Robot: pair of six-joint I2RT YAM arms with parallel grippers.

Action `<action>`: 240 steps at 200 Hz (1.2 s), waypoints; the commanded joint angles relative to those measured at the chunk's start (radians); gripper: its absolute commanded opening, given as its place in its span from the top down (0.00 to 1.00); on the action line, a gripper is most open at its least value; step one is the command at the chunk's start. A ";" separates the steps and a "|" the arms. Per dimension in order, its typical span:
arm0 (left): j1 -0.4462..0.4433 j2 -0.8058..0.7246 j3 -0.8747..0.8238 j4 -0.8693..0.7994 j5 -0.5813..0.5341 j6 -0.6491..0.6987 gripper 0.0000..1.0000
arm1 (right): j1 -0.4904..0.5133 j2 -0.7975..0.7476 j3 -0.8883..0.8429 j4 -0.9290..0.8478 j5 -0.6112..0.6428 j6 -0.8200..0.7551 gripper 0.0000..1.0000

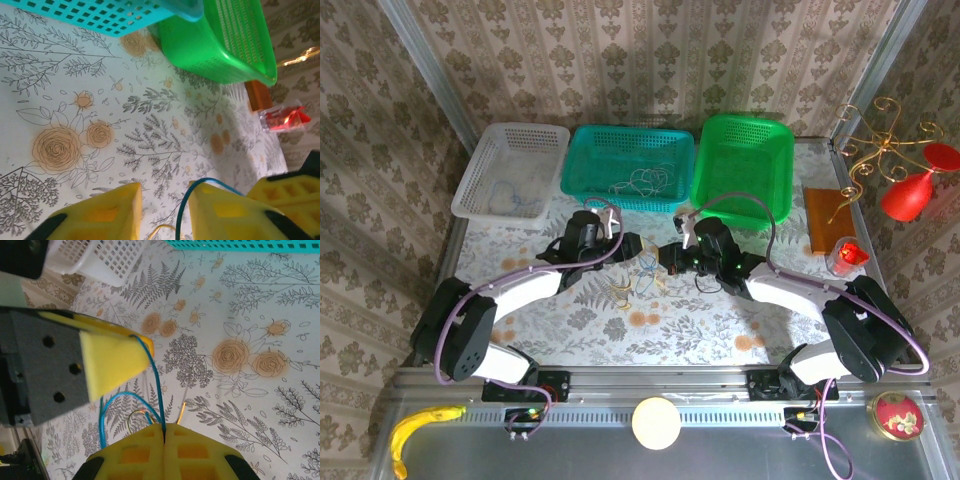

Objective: Untangle the cables

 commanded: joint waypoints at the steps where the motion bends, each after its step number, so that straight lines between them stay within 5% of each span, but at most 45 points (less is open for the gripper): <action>1: -0.005 -0.009 0.045 -0.001 -0.021 0.007 0.86 | -0.008 -0.007 -0.028 0.023 0.004 -0.012 1.00; 15: -0.005 -0.027 0.063 -0.039 -0.028 0.020 1.00 | -0.018 0.014 -0.050 0.041 0.022 -0.014 1.00; 76: 0.002 -0.138 0.106 -0.056 0.019 -0.014 1.00 | -0.036 0.177 -0.075 0.098 0.056 -0.029 1.00; 107: 0.009 -0.146 0.106 0.001 0.065 -0.070 1.00 | -0.036 0.190 -0.075 0.105 0.041 -0.020 0.69; 131: 0.017 -0.138 0.098 0.055 0.089 -0.121 1.00 | -0.036 0.156 -0.074 0.074 0.050 -0.029 0.57; 240: 0.021 -0.145 0.111 0.026 0.067 -0.152 1.00 | -0.039 -0.214 -0.099 -0.092 0.124 -0.023 0.45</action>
